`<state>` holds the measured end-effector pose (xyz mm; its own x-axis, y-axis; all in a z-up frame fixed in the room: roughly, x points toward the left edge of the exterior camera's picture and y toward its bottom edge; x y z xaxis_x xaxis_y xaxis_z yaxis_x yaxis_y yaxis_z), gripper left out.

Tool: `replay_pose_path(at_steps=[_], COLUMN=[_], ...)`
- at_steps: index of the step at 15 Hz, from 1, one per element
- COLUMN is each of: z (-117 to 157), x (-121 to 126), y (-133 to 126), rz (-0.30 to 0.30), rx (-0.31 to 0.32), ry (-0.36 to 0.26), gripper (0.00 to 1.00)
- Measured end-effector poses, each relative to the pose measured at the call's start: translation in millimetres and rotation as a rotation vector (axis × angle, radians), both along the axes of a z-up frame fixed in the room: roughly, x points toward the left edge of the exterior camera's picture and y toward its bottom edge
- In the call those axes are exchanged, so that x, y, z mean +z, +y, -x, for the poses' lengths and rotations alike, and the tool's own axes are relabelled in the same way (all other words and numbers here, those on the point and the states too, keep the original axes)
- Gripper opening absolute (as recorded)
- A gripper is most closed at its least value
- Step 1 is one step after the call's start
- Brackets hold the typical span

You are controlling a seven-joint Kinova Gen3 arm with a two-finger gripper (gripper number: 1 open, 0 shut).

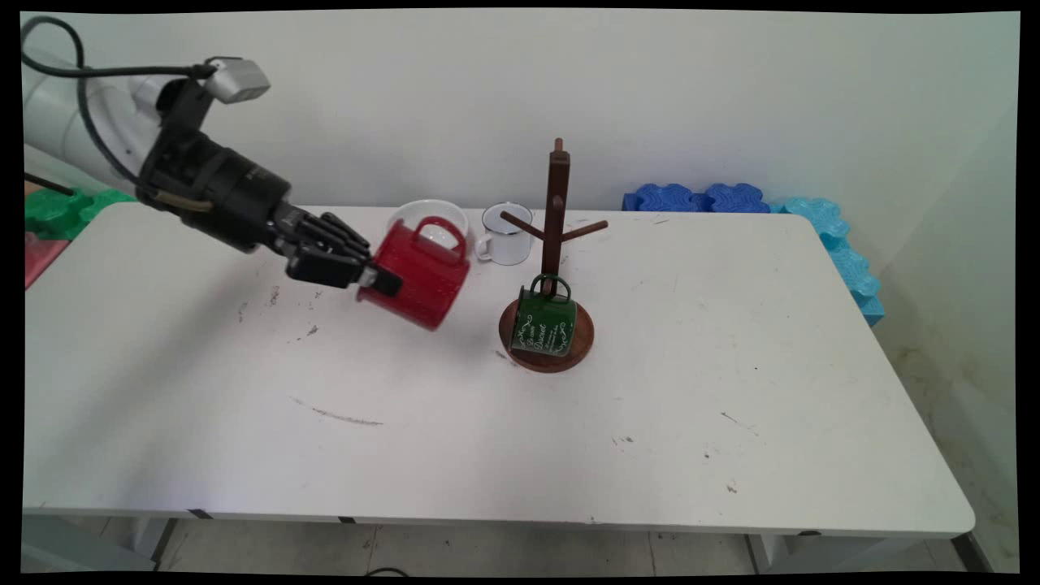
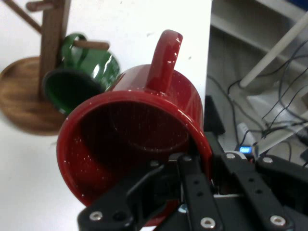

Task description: Place the picked object on the table

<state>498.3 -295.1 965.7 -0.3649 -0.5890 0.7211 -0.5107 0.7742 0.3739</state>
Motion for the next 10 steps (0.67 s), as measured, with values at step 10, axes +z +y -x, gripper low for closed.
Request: replay_pose_path(at_steps=[10], z=[-36.7], x=[-17.6], y=[-2.7], rz=[0.066], rx=[-0.022], ry=[-0.2], gripper=[0.0])
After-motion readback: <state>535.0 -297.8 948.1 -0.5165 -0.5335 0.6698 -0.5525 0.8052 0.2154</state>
